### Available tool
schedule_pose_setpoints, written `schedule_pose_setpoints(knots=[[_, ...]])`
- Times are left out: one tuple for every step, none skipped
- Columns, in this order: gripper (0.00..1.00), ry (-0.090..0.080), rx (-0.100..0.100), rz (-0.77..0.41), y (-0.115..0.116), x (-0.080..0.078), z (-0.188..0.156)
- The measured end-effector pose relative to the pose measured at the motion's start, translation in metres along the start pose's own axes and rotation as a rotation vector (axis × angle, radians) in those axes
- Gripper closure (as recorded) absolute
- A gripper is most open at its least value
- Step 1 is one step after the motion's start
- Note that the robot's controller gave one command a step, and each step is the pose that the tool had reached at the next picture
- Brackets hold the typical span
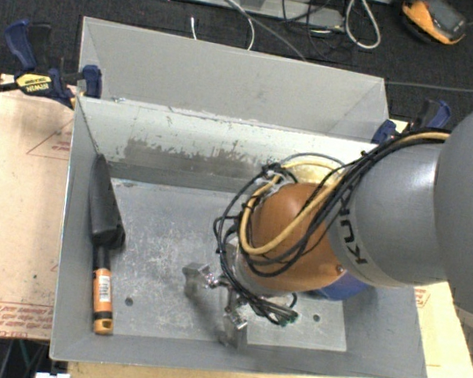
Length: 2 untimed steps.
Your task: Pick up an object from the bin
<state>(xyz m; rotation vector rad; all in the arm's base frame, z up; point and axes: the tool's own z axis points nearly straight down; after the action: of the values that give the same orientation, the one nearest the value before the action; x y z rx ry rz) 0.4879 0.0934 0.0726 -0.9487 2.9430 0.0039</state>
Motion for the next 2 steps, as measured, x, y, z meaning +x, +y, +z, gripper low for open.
schedule_pose_setpoints(knots=[[0.00, 0.006, 0.000, 0.115, -0.0071, 0.0016, 0.0007], [0.00, 0.004, 0.000, 0.102, -0.0059, 0.0019, -0.0022]])
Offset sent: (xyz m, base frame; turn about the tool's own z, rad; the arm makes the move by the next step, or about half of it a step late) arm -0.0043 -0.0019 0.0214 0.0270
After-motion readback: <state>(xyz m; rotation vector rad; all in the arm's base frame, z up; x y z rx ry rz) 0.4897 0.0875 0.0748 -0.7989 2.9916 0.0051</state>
